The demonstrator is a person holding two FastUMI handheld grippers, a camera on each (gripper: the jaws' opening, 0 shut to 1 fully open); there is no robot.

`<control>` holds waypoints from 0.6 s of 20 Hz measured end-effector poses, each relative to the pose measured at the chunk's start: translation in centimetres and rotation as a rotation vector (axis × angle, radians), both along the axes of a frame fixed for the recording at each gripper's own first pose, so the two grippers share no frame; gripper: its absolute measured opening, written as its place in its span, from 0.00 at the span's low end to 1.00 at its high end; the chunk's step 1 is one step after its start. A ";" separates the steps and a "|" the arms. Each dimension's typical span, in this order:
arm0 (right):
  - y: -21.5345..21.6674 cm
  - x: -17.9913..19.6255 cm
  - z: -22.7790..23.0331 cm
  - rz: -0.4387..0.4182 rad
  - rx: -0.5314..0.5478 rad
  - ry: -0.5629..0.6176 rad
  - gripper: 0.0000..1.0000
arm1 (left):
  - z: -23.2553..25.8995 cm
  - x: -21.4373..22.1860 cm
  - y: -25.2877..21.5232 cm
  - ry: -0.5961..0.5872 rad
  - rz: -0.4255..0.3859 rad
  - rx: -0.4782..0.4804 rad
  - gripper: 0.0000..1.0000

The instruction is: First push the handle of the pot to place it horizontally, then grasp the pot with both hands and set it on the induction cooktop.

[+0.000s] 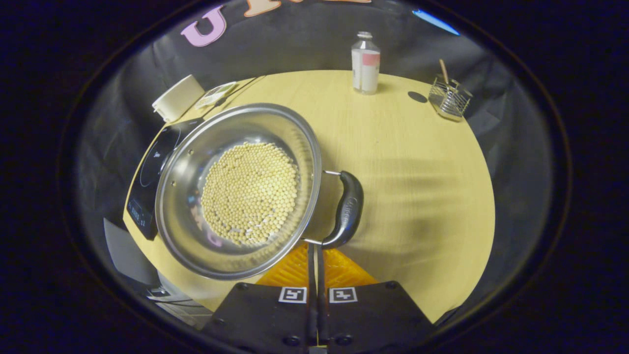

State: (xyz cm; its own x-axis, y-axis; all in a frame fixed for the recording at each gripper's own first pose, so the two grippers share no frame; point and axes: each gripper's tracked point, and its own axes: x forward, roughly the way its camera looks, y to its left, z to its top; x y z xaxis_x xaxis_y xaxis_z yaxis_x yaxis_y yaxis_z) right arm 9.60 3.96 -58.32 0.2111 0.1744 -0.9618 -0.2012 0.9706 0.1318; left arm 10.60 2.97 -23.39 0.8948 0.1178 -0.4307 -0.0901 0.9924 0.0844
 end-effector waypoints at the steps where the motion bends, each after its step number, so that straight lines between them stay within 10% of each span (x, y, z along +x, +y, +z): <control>1: -0.1 -0.1 0.1 0.001 -0.006 -0.007 0.03 | -0.1 0.1 -0.1 0.001 -0.008 -0.002 0.94; 12: -0.8 0.0 4.4 -0.135 -0.099 -0.119 0.03 | -3.4 2.8 -2.3 0.091 -0.266 -0.114 0.94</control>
